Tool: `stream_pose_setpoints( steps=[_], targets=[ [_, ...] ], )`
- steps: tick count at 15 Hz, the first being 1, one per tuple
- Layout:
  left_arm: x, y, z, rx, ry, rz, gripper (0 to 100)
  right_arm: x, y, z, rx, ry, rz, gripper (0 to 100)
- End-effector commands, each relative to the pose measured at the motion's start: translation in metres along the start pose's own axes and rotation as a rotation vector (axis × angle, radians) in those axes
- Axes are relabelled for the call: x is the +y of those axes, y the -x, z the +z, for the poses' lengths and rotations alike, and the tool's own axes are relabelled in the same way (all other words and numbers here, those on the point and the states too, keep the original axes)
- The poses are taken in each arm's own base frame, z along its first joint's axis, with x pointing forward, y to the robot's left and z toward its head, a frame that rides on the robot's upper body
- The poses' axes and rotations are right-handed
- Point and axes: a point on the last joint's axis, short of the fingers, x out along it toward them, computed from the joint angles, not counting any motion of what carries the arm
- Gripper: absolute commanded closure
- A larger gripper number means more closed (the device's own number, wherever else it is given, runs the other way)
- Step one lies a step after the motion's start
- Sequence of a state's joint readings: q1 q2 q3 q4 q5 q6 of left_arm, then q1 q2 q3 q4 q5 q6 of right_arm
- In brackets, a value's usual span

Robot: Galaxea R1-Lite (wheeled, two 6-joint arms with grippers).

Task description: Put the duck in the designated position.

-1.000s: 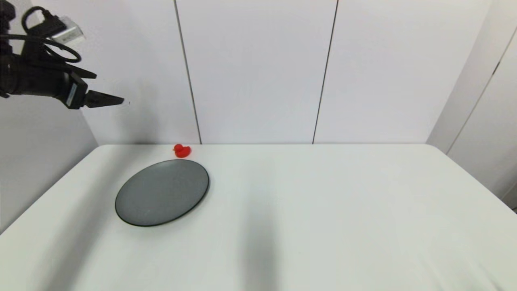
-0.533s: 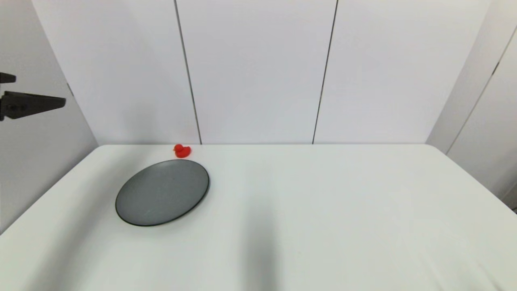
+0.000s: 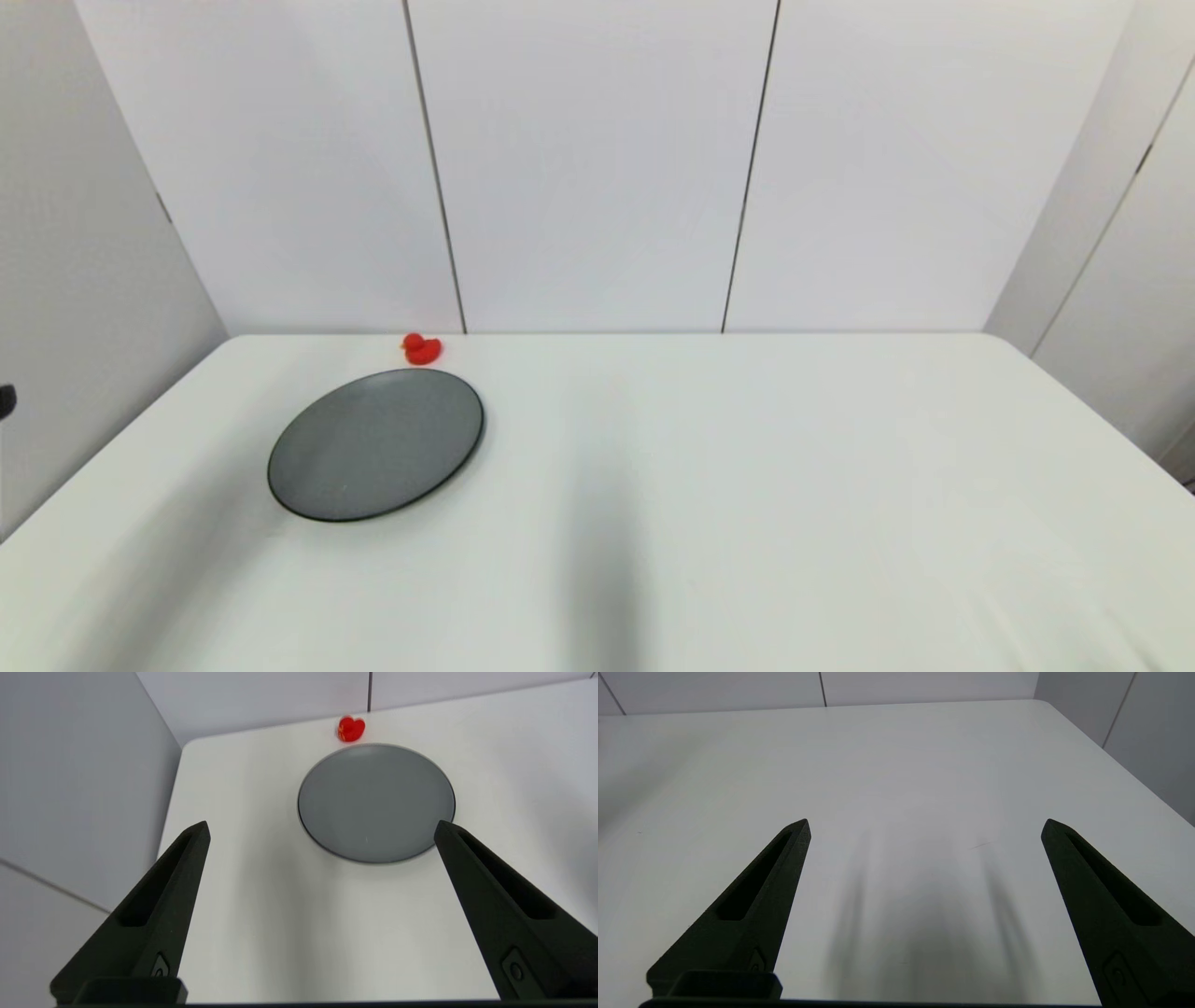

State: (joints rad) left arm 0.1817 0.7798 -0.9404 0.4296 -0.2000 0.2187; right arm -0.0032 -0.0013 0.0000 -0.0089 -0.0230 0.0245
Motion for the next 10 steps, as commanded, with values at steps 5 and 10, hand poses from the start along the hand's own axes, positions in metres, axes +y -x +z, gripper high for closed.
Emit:
stream_pose_setpoints(
  steps=[5,10],
  targets=[
    [-0.025,0.037,-0.107,-0.136,0.019,0.058,0,0.0,0.0,0.0,0.001,0.0,0.0,0],
    [-0.033,0.031,-0.159,-0.155,0.017,0.067,0,0.0,0.0,0.0,0.001,0.0,0.0,0]
  ],
)
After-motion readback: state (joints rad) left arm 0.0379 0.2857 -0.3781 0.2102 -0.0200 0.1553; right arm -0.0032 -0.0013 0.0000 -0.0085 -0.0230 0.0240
